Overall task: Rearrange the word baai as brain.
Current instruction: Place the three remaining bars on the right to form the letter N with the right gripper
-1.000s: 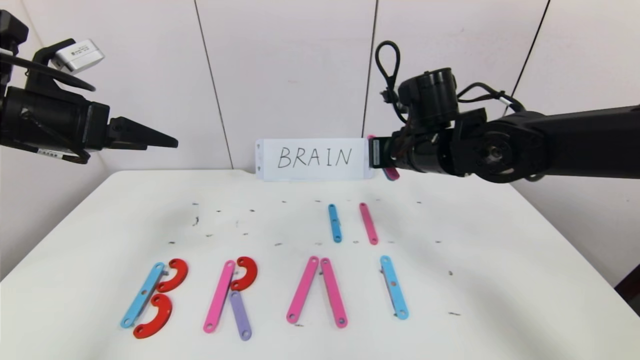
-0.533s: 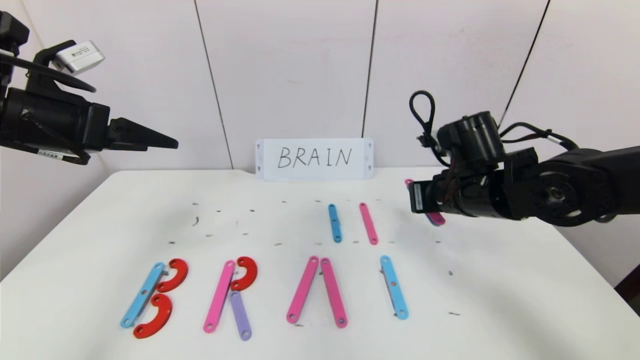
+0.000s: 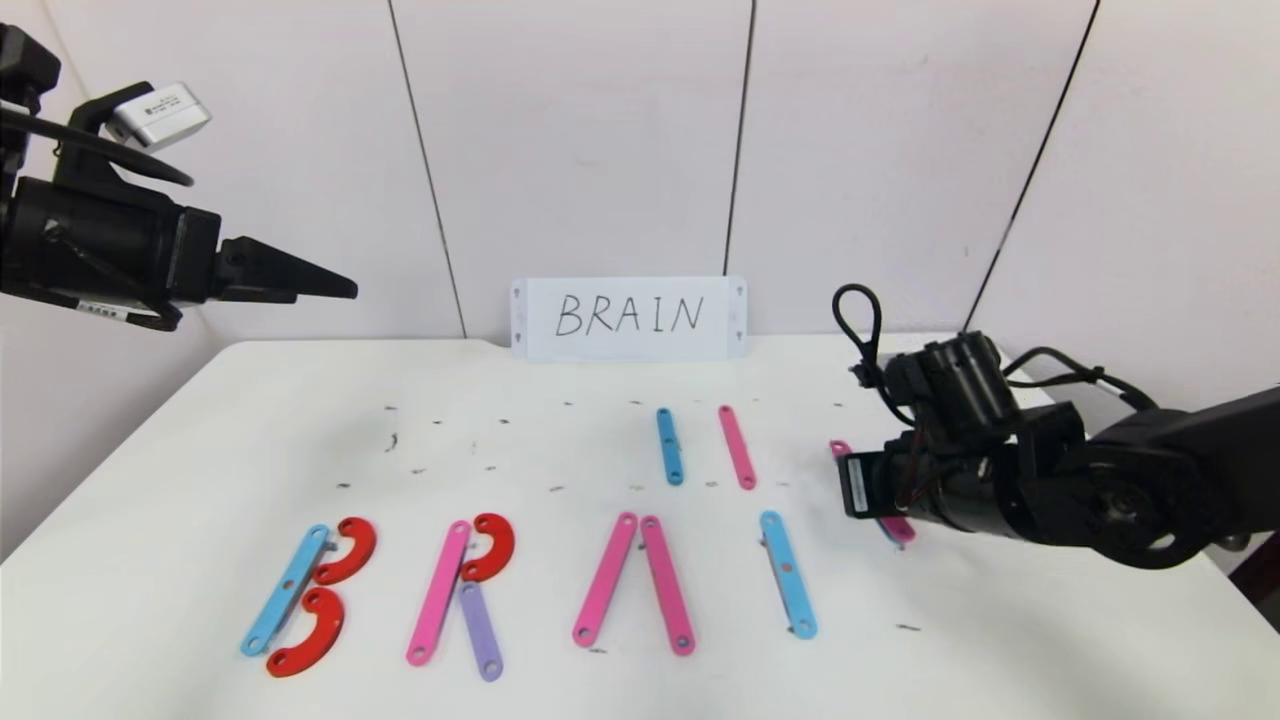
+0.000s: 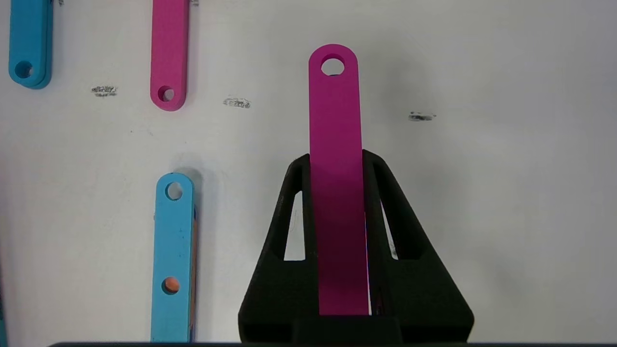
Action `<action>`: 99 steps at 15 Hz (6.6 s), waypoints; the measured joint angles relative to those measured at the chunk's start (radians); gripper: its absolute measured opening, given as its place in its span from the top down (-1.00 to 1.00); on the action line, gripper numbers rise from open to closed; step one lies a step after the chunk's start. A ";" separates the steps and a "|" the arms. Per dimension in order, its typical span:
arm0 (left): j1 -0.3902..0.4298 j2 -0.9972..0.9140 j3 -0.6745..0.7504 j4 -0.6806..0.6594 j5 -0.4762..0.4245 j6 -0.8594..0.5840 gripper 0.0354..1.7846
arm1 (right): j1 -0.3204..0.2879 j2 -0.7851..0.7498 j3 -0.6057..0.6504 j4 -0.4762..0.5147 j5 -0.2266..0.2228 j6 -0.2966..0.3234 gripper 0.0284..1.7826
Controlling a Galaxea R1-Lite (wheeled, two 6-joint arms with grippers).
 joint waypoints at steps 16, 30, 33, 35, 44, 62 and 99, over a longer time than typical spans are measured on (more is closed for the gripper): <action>-0.003 0.000 0.002 0.000 -0.001 0.000 -0.95 | 0.009 0.014 0.141 -0.048 -0.004 0.076 0.70; -0.003 0.000 0.002 0.000 -0.002 0.000 -0.95 | 0.006 0.007 0.129 -0.042 -0.002 0.074 -0.81; -0.003 0.000 0.002 0.000 -0.002 0.000 -0.95 | -0.006 -0.023 0.079 -0.013 -0.002 0.069 -0.95; -0.003 0.000 0.002 0.000 -0.002 0.000 -0.95 | -0.013 -0.056 0.017 0.050 -0.003 0.066 -0.95; -0.003 -0.002 0.002 0.000 -0.002 0.000 -0.95 | -0.009 -0.113 -0.529 0.460 -0.001 0.015 -0.95; -0.003 -0.001 0.002 0.000 -0.002 0.000 -0.95 | 0.176 0.400 -1.017 0.519 0.024 0.005 -0.95; -0.004 -0.003 0.002 0.000 -0.005 0.000 -0.95 | 0.206 0.585 -1.049 0.523 0.022 0.028 0.73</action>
